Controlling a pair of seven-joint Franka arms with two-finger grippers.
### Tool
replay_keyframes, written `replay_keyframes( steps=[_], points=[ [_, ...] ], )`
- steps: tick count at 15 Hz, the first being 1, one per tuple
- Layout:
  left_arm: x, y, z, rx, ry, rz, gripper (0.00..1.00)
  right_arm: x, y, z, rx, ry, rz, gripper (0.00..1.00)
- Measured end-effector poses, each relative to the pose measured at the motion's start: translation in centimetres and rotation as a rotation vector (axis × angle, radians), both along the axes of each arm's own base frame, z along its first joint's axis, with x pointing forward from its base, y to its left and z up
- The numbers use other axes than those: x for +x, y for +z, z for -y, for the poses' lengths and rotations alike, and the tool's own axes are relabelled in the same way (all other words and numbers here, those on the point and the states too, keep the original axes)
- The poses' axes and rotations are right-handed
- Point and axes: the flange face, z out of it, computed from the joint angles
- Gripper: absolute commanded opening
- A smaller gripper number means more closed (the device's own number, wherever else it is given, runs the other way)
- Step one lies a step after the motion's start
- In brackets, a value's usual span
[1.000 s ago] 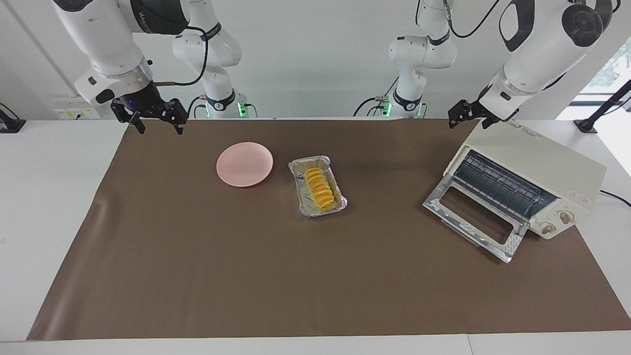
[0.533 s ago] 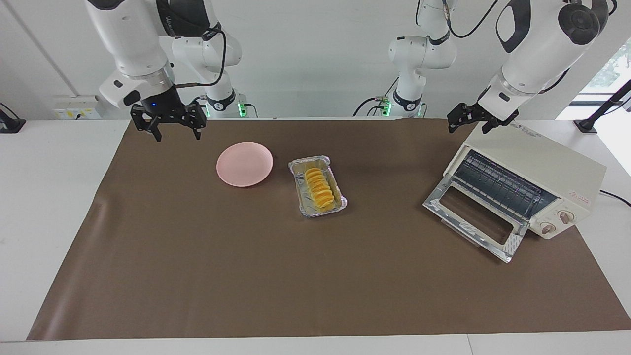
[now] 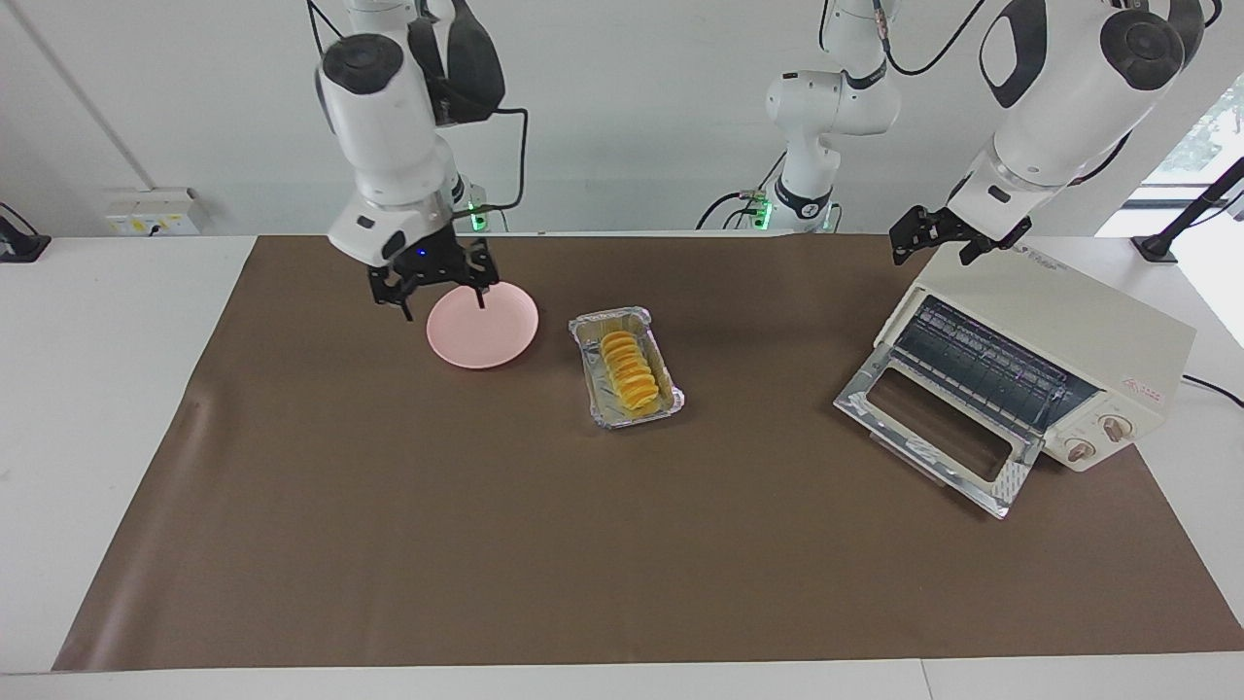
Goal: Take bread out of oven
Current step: 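Reach the right gripper down and grasp the foil tray edge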
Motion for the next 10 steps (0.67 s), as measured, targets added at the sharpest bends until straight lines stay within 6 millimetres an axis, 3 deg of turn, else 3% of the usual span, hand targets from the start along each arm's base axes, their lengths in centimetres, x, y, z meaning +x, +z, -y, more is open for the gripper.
replay_keyframes(
  steps=[4,7,10],
  points=[
    [0.0,0.1,0.0,-0.002,-0.002,0.007,1.00,-0.6,-4.5,-4.0,0.002,0.005,-0.027,1.00],
    [0.3,0.0,1.0,-0.005,-0.021,0.027,1.00,-0.7,-6.4,-4.0,0.003,-0.007,-0.029,1.00],
    [0.1,-1.3,1.3,-0.001,-0.027,-0.001,1.00,-1.5,-8.5,-3.8,0.000,-0.004,-0.035,1.00]
  ],
)
